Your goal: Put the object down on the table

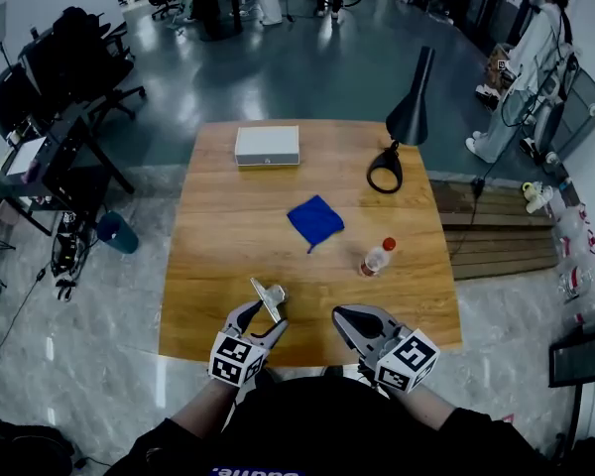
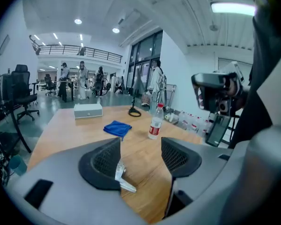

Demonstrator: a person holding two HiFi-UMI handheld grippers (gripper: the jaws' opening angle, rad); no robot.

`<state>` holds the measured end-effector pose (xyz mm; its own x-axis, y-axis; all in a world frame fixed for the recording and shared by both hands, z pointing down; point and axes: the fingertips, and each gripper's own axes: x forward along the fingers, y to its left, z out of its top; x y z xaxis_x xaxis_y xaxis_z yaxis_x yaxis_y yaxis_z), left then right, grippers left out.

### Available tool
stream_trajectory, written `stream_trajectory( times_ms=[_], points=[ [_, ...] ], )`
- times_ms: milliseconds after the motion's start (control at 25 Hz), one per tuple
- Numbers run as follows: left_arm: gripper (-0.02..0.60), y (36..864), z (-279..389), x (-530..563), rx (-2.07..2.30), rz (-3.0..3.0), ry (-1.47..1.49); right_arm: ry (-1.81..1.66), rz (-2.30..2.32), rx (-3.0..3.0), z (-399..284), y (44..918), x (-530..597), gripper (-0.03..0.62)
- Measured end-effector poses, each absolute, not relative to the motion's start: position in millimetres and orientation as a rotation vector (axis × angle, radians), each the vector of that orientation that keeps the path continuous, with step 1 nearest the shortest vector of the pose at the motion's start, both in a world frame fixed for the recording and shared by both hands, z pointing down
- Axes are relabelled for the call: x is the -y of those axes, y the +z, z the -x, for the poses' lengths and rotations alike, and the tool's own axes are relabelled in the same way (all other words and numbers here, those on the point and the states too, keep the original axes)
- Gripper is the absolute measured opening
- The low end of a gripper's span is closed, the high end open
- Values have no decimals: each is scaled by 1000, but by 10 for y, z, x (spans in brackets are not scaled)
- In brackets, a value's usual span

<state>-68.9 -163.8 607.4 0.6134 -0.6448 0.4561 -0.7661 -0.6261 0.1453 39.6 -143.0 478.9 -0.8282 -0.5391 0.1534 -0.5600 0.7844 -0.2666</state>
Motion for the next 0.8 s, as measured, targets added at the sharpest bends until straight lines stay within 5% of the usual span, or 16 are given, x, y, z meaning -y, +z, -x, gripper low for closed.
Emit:
stream_trajectory(
  times_ms=[400, 560, 800],
  points=[
    [176, 4754, 337, 1363, 1030, -2805, 236, 444, -848, 2933, -227, 4724, 1494, 5],
    [75, 4564, 273, 1316, 1023, -2848, 177, 428, -842, 2941, -186, 4698, 1480, 5],
    [9, 4568, 300, 1288, 1049, -2836, 147, 406, -825, 2941, -146, 4683, 1408, 5]
  ],
)
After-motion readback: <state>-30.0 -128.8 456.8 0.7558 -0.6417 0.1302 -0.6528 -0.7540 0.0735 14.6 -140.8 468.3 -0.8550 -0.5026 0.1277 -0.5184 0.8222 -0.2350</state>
